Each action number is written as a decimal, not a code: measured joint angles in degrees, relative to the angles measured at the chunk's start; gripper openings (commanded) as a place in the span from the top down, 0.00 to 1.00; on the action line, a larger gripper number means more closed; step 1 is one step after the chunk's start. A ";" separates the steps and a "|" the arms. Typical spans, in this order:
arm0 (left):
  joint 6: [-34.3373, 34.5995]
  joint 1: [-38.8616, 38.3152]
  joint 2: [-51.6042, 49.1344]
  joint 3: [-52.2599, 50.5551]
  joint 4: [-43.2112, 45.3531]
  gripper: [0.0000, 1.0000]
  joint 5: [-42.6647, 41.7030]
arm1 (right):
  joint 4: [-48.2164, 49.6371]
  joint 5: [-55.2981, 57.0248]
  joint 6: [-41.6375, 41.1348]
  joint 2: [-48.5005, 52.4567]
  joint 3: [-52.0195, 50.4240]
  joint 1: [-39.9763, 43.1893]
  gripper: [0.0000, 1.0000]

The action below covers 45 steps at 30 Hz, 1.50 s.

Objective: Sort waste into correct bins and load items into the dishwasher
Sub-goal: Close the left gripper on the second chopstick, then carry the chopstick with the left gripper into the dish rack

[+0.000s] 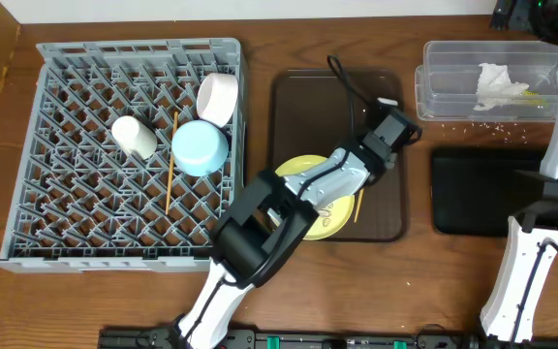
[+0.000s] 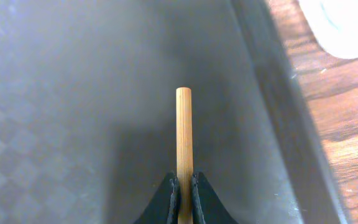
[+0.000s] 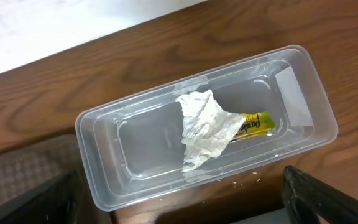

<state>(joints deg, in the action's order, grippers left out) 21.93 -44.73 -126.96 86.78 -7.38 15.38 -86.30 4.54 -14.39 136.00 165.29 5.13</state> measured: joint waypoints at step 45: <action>-37.44 60.41 25.94 -0.07 -27.10 0.92 -34.62 | 0.00 0.00 0.00 0.00 0.00 0.00 0.01</action>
<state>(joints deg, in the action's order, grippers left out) -15.51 15.68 -101.01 86.72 -34.48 -19.25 -86.30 4.54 -14.39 136.00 165.29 5.13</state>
